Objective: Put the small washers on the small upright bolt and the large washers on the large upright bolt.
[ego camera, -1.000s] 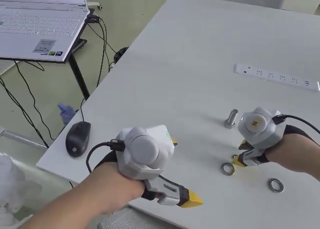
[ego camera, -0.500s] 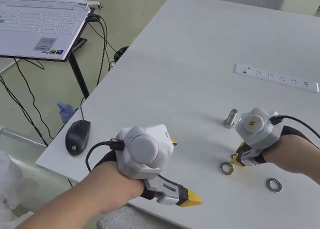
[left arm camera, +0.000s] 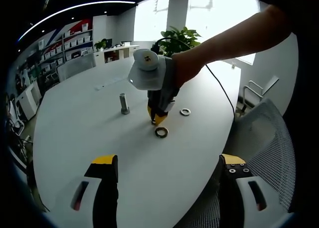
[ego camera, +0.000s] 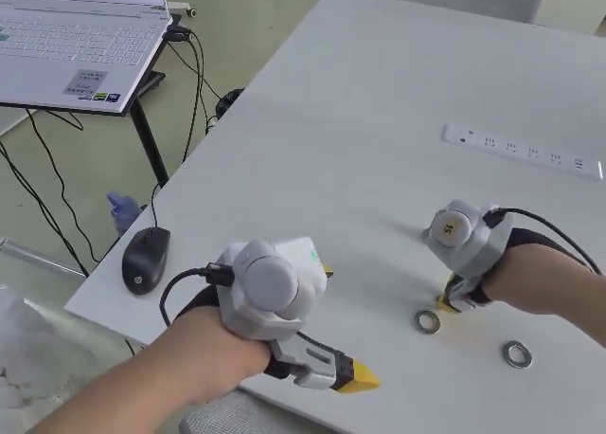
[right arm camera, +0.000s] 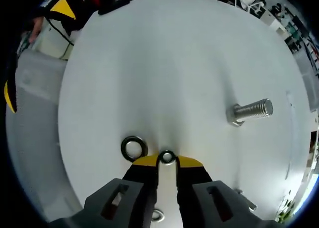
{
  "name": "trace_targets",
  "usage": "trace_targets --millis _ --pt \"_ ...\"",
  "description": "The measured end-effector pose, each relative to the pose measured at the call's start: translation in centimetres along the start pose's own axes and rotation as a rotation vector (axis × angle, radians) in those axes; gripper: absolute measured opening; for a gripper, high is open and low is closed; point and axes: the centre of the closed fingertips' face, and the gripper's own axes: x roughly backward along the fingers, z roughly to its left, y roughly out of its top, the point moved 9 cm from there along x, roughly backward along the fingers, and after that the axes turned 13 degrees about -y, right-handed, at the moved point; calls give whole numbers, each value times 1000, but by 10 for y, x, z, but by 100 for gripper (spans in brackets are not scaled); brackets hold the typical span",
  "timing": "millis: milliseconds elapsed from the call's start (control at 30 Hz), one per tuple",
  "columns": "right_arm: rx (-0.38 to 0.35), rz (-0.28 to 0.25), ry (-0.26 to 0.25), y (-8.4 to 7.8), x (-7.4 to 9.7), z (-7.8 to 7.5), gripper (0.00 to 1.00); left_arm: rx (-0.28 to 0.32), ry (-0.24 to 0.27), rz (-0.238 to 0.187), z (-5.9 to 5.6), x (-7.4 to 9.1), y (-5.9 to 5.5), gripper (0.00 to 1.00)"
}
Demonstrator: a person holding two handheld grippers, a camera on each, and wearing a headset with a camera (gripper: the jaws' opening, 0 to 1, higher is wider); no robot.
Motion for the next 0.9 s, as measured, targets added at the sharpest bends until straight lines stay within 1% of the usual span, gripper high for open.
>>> trace_targets --millis 133,233,400,500,567,733,900 --pt "28 4 -7 0 2 2 14 -1 -1 2 -1 -1 0 83" --pt "2 -5 -1 -2 2 0 14 -2 -1 -3 -1 -1 1 82" --pt "-16 -29 1 -5 1 0 13 0 -1 1 0 -1 0 82" --pt "-49 -45 11 -7 1 -2 13 0 -2 -1 0 0 1 82" --pt "-55 -52 14 -9 1 -2 13 -1 -2 -1 0 0 1 82" --pt "-56 -42 20 -15 3 -2 13 0 2 1 2 1 1 82" --pt "-76 -40 15 -25 9 -10 13 -1 6 1 3 2 1 82"
